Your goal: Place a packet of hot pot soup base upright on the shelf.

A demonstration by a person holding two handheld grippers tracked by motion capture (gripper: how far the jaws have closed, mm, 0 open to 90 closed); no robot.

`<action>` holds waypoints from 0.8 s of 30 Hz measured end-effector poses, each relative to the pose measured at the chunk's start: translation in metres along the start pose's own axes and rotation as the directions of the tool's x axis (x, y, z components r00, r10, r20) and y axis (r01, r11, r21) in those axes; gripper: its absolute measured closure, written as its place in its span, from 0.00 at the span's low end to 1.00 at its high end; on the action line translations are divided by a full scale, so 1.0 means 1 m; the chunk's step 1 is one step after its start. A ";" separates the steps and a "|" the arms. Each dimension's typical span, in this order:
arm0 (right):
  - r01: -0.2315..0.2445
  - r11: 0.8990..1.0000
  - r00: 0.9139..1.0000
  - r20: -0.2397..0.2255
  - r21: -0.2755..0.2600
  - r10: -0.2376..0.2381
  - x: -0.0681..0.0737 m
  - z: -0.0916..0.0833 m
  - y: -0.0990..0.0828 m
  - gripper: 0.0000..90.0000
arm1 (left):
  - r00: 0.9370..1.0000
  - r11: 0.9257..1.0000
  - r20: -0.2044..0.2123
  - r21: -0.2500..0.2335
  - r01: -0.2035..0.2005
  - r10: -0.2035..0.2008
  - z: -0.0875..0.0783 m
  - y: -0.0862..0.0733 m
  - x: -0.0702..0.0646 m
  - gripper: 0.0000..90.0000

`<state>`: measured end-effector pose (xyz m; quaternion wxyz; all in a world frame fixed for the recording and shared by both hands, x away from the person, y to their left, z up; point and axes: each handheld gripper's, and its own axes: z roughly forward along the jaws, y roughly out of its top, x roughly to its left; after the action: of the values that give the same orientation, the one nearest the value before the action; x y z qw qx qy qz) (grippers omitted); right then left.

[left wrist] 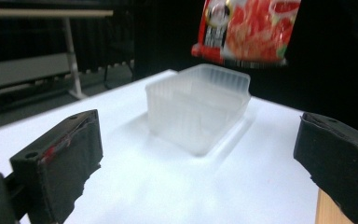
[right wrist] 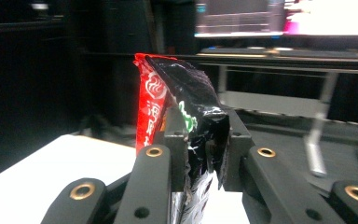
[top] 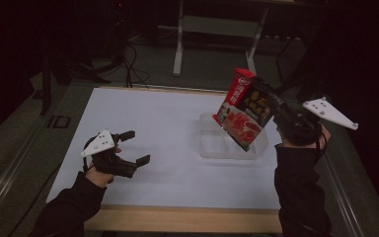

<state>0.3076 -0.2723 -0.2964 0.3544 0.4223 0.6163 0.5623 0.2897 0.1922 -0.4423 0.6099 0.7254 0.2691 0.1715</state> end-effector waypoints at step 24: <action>-0.024 0.996 0.933 0.359 0.086 -0.008 -0.055 0.027 -0.050 0.86 | 1.000 1.000 -0.006 0.008 0.018 -0.018 0.004 -0.029 0.002 0.02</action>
<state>0.3480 -0.3129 -0.3512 0.4395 0.5358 0.5639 0.4493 0.2880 0.1936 -0.4712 0.6077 0.7250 0.2780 0.1670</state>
